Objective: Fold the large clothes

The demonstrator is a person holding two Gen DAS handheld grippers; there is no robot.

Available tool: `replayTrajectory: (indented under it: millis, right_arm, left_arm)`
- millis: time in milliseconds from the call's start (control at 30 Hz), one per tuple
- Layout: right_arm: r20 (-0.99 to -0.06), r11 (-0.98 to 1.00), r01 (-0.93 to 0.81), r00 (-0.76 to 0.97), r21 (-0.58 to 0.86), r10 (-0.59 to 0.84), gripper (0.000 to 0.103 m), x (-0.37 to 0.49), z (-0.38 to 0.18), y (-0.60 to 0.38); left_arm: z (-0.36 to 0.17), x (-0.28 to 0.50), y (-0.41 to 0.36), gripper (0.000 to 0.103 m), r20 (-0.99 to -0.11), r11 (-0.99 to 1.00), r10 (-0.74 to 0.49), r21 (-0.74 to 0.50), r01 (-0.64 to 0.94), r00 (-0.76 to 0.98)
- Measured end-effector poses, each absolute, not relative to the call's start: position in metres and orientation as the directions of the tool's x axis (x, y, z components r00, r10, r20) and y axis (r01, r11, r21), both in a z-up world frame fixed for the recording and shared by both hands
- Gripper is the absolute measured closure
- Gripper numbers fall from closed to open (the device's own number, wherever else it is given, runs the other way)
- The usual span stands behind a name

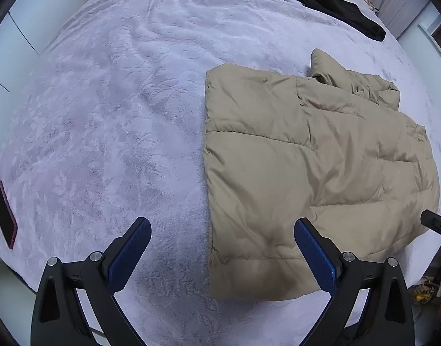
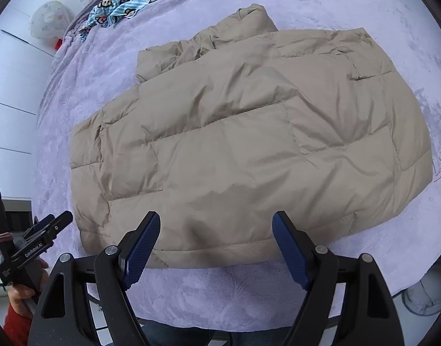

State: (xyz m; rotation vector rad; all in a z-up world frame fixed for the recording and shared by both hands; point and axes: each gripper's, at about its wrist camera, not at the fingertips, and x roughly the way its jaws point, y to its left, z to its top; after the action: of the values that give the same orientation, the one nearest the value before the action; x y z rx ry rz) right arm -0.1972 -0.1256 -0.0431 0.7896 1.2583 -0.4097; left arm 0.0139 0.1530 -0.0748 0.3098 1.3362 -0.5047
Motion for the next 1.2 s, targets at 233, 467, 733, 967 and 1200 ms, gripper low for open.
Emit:
replayTrajectory:
  millis: [233, 467, 733, 967, 1200]
  right_arm:
    - [-0.968, 0.768, 0.601, 0.230, 0.224, 0.102, 0.020, -0.188, -0.046, -0.133]
    - [-0.968, 0.792, 0.567, 0.223, 0.226, 0.117, 0.020, -0.186, -0.051, -0.149]
    - [-0.982, 0.803, 0.568, 0.158, 0.178, 0.105, 0.020, -0.185, -0.061, -0.152]
    - [-0.986, 0.809, 0.565, 0.131, 0.163, 0.107, 0.020, -0.177, -0.062, -0.153]
    - [-0.980, 0.790, 0.580, 0.142, 0.197, 0.140, 0.020, -0.168, -0.061, -0.148]
  left_arm:
    - [-0.065, 0.001, 0.143, 0.003, -0.970, 0.895, -0.168, -0.076, 0.440, 0.173]
    - [-0.075, -0.010, 0.128, 0.003, -0.978, 0.897, -0.132, -0.048, 0.439, 0.164]
    - [-0.089, -0.012, 0.118, 0.003, -0.981, 0.890, -0.146, -0.073, 0.450, 0.130]
    - [-0.093, -0.004, 0.121, 0.003, -0.977, 0.884, -0.169, -0.093, 0.459, 0.129]
    - [-0.093, 0.017, 0.138, 0.003, -0.965, 0.873, -0.229, -0.147, 0.465, 0.126]
